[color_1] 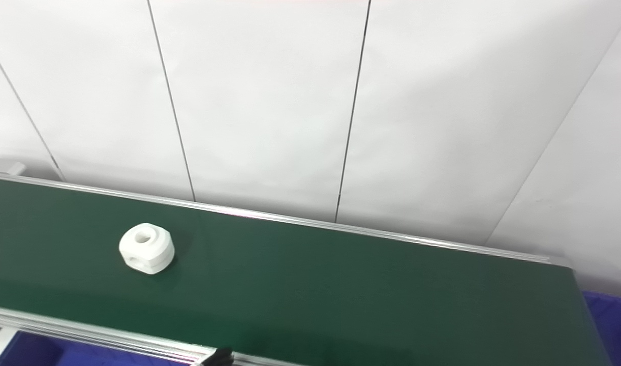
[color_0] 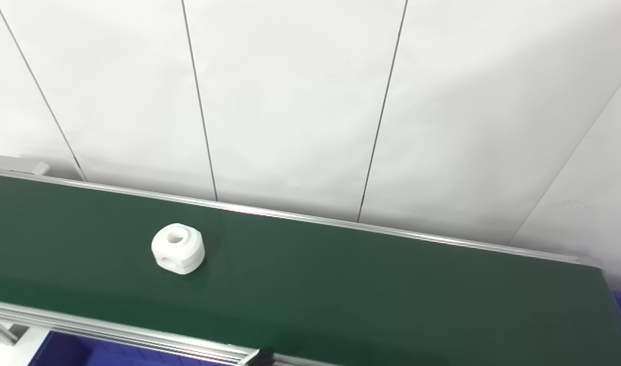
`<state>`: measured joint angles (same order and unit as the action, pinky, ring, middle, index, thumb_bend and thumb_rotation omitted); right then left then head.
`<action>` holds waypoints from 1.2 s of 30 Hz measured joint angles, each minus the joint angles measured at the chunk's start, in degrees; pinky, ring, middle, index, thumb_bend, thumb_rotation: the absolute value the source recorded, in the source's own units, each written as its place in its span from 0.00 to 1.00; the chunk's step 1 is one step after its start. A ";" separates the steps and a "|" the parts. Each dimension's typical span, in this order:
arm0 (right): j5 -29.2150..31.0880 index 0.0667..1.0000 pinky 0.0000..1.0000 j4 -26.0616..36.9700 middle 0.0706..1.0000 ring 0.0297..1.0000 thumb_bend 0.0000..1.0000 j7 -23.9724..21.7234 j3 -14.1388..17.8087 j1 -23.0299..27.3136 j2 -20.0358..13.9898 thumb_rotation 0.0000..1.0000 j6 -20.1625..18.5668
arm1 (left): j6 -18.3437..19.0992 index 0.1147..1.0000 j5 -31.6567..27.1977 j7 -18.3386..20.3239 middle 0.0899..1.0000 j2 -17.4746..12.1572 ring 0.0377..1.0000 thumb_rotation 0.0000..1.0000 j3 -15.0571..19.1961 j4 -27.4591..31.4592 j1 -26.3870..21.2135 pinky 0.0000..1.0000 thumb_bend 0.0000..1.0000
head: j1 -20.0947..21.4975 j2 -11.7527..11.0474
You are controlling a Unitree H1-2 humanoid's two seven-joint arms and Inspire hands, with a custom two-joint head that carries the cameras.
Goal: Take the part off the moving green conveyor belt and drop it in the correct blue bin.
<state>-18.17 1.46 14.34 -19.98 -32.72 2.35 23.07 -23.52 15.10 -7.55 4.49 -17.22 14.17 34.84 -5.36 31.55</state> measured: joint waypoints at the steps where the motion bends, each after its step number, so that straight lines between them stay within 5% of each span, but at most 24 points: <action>1: -0.02 1.00 0.97 0.39 0.99 0.95 0.71 -0.06 0.00 -0.14 0.05 1.00 -0.05 | 1.47 0.80 -1.08 1.14 0.82 -0.38 0.81 0.64 -0.62 2.84 -0.62 0.75 0.68 | 0.00 0.01; 5: -0.20 1.00 1.00 1.21 0.99 0.95 0.69 -0.20 0.01 -0.48 0.15 1.00 -0.14 | 5.94 0.82 -2.69 5.17 0.80 -2.23 0.76 0.45 -0.16 10.19 -5.83 0.67 0.75 | -0.79 0.97; 8: 0.05 1.00 1.00 1.42 0.99 0.96 0.65 -0.99 0.00 -0.56 0.16 1.00 -0.24 | 9.78 0.78 -2.45 6.81 0.75 -4.93 0.75 0.36 4.62 12.81 -13.89 0.67 0.95 | -1.67 1.50; 11: 0.31 1.00 1.00 2.38 1.00 0.96 0.65 -1.82 -0.02 -0.72 0.19 1.00 -0.74 | 15.97 0.80 3.24 11.81 0.79 -14.24 0.74 0.31 11.30 15.37 -27.97 0.62 1.00 | -2.28 1.76; 13: 0.51 1.00 1.00 2.83 1.00 0.96 0.67 -2.16 -0.01 -0.74 0.22 1.00 -0.79 | 18.33 0.83 9.27 15.24 0.82 -20.25 0.75 0.26 12.82 16.03 -34.92 0.62 1.00 | -2.29 1.85; 18: 0.89 1.00 1.00 3.30 1.00 0.97 0.69 -2.63 0.09 -0.75 0.29 1.00 -1.60 | 20.00 0.81 23.77 23.04 0.84 -28.96 0.79 0.22 10.89 9.15 -44.62 0.74 1.00 | -2.72 2.11; 23: 1.05 1.00 1.00 3.43 1.00 0.97 0.66 -2.94 0.13 -0.78 0.33 1.00 -1.70 | 18.29 0.81 33.77 25.41 0.85 -34.79 0.84 0.24 7.94 0.61 -51.29 0.83 1.00 | -2.73 2.29; 32: 0.75 1.00 0.98 3.54 0.98 0.95 0.73 -3.34 0.25 -0.87 0.46 1.00 -1.89 | 14.54 0.85 40.56 28.81 0.89 -38.41 0.91 0.28 2.34 -11.19 -59.01 0.94 1.00 | -2.02 2.91; 36: 0.27 1.00 0.99 3.64 0.99 0.96 0.72 -3.35 0.33 -0.93 0.55 1.00 -2.04 | 14.33 0.83 41.31 31.40 0.88 -38.86 0.90 0.28 0.10 -14.18 -60.92 0.91 1.00 | -1.67 3.17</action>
<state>-17.89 5.10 10.99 -19.65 -33.65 2.90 21.02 -9.19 56.42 23.85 -34.37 -17.12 -0.01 -26.07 -7.03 34.72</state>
